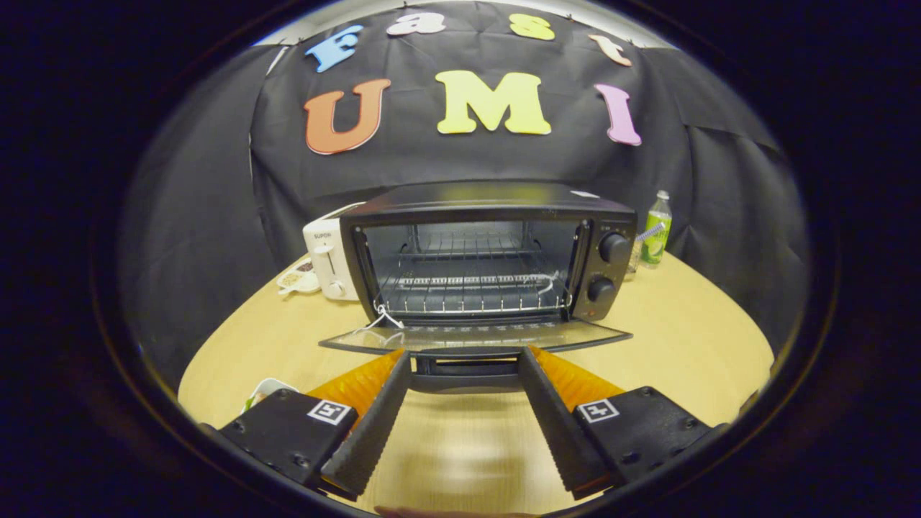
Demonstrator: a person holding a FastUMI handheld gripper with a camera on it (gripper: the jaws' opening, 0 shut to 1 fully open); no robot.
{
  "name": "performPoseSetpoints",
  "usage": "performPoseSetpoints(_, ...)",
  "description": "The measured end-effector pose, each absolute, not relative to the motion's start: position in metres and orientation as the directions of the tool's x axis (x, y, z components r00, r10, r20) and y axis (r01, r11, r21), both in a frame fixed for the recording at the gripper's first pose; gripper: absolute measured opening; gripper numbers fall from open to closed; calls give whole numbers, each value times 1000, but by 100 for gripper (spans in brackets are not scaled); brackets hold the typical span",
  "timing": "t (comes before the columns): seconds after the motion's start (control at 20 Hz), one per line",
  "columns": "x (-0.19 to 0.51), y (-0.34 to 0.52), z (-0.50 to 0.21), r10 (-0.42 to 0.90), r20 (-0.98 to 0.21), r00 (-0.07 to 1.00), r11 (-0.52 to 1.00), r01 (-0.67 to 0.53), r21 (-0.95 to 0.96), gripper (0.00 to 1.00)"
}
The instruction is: Open the toaster oven, put the food inside, and close the toaster oven door.
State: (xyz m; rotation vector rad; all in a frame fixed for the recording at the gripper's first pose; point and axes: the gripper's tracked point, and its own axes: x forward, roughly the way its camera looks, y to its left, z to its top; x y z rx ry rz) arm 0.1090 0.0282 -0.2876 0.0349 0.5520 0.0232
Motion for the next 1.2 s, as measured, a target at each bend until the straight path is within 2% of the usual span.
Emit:
performPoseSetpoints(0.6,90,14,-314,90,-642,761,986,23,166,98)
performPoseSetpoints(0.85,73,45,-281,297,-638,711,930,-64,361,97)
performPoseSetpoints(0.95,59,63,-281,381,-668,640,903,-103,417,97)
performPoseSetpoints(1.2,12,116,-287,577,-720,385,810,-156,565,95)
